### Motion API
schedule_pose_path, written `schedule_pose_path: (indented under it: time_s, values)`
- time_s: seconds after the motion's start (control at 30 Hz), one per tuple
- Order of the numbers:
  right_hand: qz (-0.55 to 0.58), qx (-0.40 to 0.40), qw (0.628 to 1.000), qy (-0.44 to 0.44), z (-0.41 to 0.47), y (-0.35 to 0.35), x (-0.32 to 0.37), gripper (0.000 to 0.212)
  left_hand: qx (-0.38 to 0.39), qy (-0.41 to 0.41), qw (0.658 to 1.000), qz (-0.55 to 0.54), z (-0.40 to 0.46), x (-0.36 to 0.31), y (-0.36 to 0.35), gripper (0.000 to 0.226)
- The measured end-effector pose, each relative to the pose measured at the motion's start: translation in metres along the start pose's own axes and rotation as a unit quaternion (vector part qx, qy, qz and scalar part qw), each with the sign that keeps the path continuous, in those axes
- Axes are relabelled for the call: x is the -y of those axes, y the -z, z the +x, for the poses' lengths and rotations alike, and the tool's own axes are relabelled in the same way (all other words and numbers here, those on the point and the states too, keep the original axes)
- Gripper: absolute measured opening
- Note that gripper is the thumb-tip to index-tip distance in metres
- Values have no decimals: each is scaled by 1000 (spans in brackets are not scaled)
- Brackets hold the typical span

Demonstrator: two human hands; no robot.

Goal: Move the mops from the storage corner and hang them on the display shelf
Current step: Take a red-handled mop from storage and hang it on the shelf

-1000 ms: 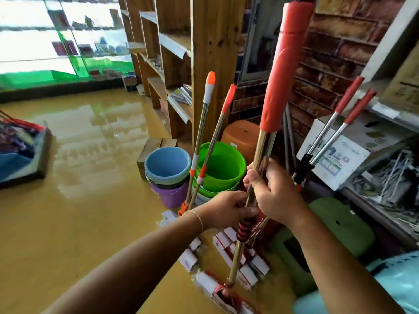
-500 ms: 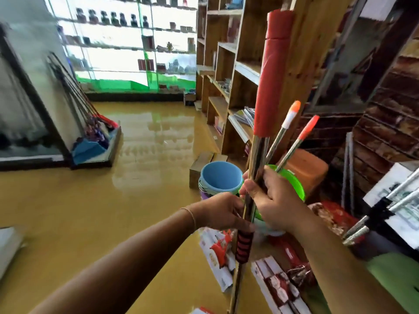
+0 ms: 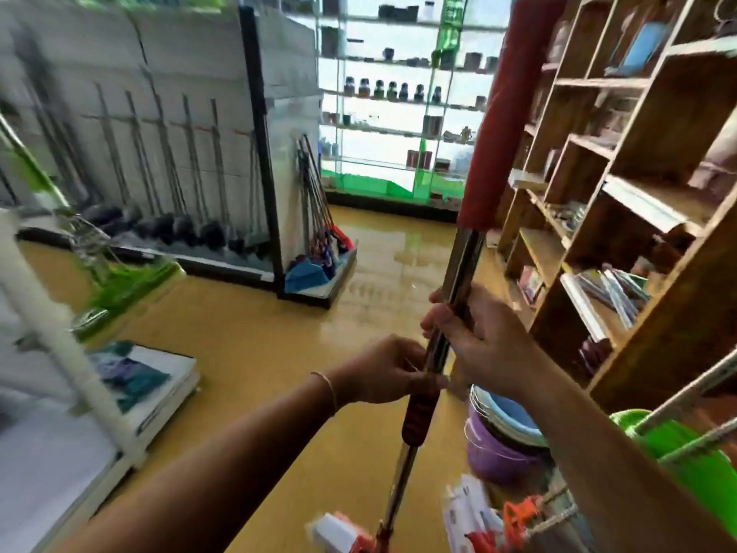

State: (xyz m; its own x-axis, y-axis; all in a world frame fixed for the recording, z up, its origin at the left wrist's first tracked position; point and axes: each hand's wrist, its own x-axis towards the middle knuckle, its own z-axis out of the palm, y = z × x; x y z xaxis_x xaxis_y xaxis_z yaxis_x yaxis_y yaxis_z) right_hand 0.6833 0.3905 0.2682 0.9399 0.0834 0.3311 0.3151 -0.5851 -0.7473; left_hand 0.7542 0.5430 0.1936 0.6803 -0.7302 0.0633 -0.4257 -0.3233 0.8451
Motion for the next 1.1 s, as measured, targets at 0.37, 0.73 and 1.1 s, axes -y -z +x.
schedule_pose_path:
  time_s: [0.37,0.73,1.1]
  values:
    - [62,76,990,103,208,-58,-38,20,-118,98,988,-19,82,77,143,27]
    - [127,105,975,147,392,-105,-63,8,-237,108,964,-44,164,137,262,3]
    - [165,63,981,86,561,-183,-91,11,-293,110,946,-84,251,243,390,7]
